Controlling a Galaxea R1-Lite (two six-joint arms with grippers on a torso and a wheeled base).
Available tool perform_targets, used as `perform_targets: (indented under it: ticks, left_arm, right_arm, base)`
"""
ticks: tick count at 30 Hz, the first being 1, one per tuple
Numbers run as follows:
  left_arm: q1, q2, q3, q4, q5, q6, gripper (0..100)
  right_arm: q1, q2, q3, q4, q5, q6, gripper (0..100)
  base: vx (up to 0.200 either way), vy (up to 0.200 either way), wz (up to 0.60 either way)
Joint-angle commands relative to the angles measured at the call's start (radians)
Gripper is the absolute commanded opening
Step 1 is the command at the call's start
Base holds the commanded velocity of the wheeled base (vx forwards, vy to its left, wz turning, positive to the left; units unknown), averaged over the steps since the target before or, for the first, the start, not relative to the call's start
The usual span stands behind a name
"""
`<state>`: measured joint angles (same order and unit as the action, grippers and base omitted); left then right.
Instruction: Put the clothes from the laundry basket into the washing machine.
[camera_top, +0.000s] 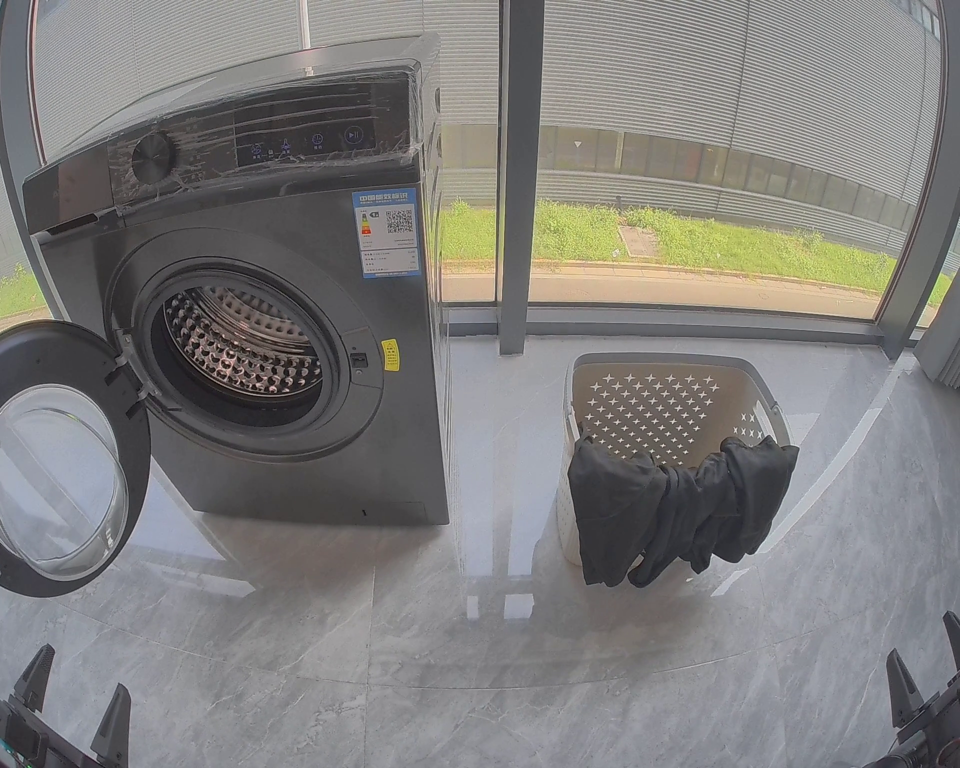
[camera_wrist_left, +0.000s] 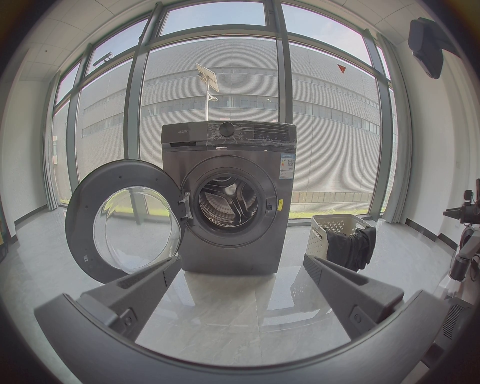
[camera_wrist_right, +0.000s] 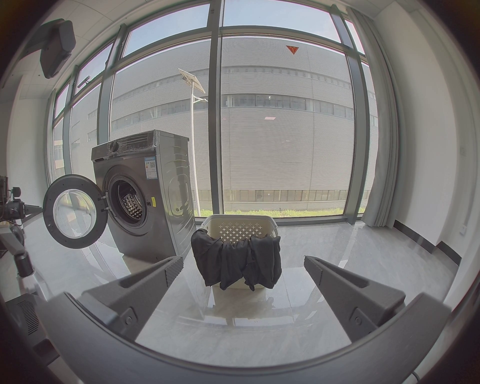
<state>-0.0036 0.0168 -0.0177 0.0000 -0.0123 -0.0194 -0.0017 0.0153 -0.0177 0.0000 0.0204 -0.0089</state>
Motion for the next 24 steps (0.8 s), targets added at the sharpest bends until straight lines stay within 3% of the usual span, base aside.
perform_targets:
  ticks: [1,5,14,24]
  left_arm:
    - [0.001,-0.017,0.016,0.000,0.000,-0.001,100]
    - [0.001,-0.017,0.016,0.000,0.000,-0.001,100]
    - [0.001,-0.017,0.018,0.000,0.000,0.001,100]
    - [0.001,-0.017,0.018,0.000,0.002,0.002,100]
  right_arm:
    - [0.000,-0.009,0.018,0.000,0.001,0.000,100]
    - [0.000,-0.009,0.018,0.000,0.001,0.000,100]
    - [0.000,-0.009,0.018,0.000,0.001,0.000,100]
    - [0.000,-0.009,0.018,0.000,0.001,0.000,100]
  base:
    - [0.200,0.000,0.00]
    - [0.200,0.000,0.00]
    - [0.000,0.000,0.00]
    - [0.000,-0.200,0.00]
